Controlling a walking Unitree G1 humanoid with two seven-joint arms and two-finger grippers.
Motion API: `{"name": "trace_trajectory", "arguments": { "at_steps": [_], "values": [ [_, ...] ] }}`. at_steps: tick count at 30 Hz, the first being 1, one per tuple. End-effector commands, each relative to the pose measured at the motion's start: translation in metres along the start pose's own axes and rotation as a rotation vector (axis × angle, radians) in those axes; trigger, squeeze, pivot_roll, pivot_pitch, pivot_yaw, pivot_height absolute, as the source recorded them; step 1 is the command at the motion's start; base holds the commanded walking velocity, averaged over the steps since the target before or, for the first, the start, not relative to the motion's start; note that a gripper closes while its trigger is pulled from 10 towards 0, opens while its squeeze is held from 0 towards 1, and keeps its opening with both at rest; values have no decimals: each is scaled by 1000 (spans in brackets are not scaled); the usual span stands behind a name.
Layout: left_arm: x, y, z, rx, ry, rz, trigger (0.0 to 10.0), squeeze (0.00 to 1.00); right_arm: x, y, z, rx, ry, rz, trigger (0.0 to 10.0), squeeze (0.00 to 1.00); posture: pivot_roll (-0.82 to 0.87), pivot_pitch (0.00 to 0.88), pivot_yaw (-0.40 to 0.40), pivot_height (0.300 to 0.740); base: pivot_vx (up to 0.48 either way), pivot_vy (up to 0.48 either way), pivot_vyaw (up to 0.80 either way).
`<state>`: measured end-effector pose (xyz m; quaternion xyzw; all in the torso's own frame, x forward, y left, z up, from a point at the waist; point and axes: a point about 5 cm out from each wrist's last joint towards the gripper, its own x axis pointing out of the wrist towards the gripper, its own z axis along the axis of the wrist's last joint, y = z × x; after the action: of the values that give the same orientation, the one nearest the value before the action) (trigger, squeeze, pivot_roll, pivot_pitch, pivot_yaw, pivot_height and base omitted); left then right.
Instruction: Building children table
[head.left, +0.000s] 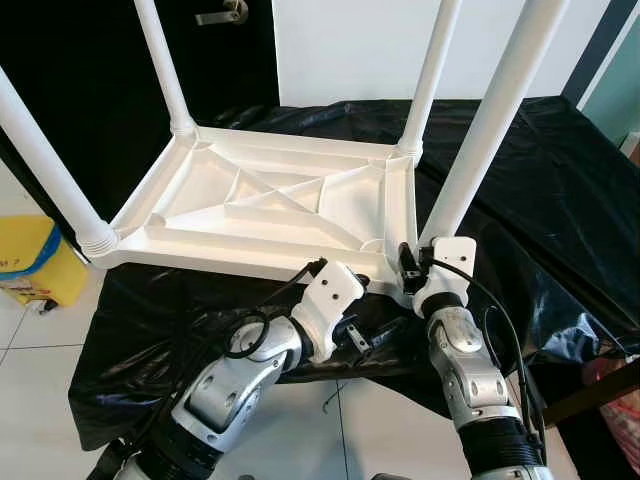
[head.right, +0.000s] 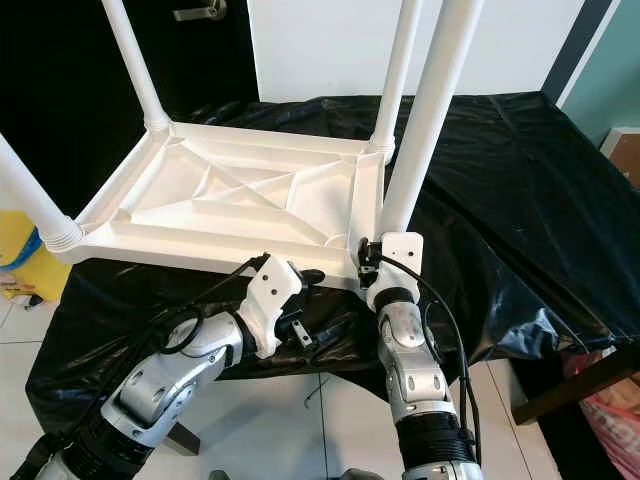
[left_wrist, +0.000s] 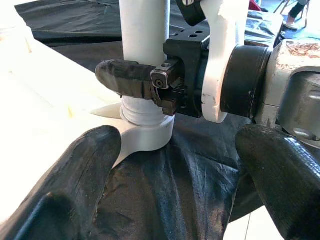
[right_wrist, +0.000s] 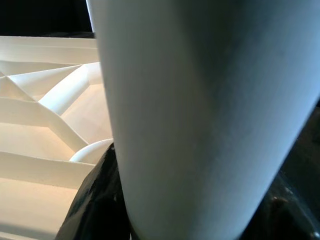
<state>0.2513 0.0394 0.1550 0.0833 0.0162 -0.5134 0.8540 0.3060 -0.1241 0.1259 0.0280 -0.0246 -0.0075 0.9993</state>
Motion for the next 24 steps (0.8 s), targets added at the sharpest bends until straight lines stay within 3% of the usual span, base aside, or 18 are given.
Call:
{"name": "trace_trajectory", "arguments": {
  "at_steps": [1, 3, 11, 12, 13, 14, 22, 24],
  "values": [
    [0, -6, -2, 0, 4, -83, 10000, 0, -5, 1, -18, 8, 87, -4, 10000, 0, -94, 94, -31, 740, 0, 0, 0],
    [-2, -5, -1, 0, 5, -79, 10000, 0, -8, 8, -17, 4, 89, 23, 10000, 0, -89, 95, -32, 740, 0, 0, 0],
    [-2, -5, -2, 1, 6, -78, 10000, 0, -8, 10, -13, 8, 71, 23, 10000, 35, -86, 94, -34, 740, 0, 0, 0],
    [-2, -5, -2, 0, 5, -77, 10000, 0, -7, 9, -10, 17, 57, 27, 10000, 820, -86, 94, -34, 740, 0, 0, 0],
    [-2, -5, -2, 0, 5, -77, 10000, 0, -7, 9, -10, 17, 57, 27, 10000, 820, -86, 94, -34, 740, 0, 0, 0],
    [-2, -5, -2, 0, 5, -75, 10000, 0, -7, 8, -7, 30, 37, 43, 10000, 1000, -84, 94, -33, 740, 0, 0, 0],
    [-2, -5, -2, 1, 5, -74, 10000, 0, -8, -1, 4, 37, -31, 145, 10000, 1000, -90, 90, -35, 740, 0, 0, 0],
    [-2, -4, -2, 4, 6, -75, 10000, 0, -13, -15, 6, 21, -44, 255, 10000, 1000, -93, 86, -36, 740, 0, 0, 0]
  ]
}}
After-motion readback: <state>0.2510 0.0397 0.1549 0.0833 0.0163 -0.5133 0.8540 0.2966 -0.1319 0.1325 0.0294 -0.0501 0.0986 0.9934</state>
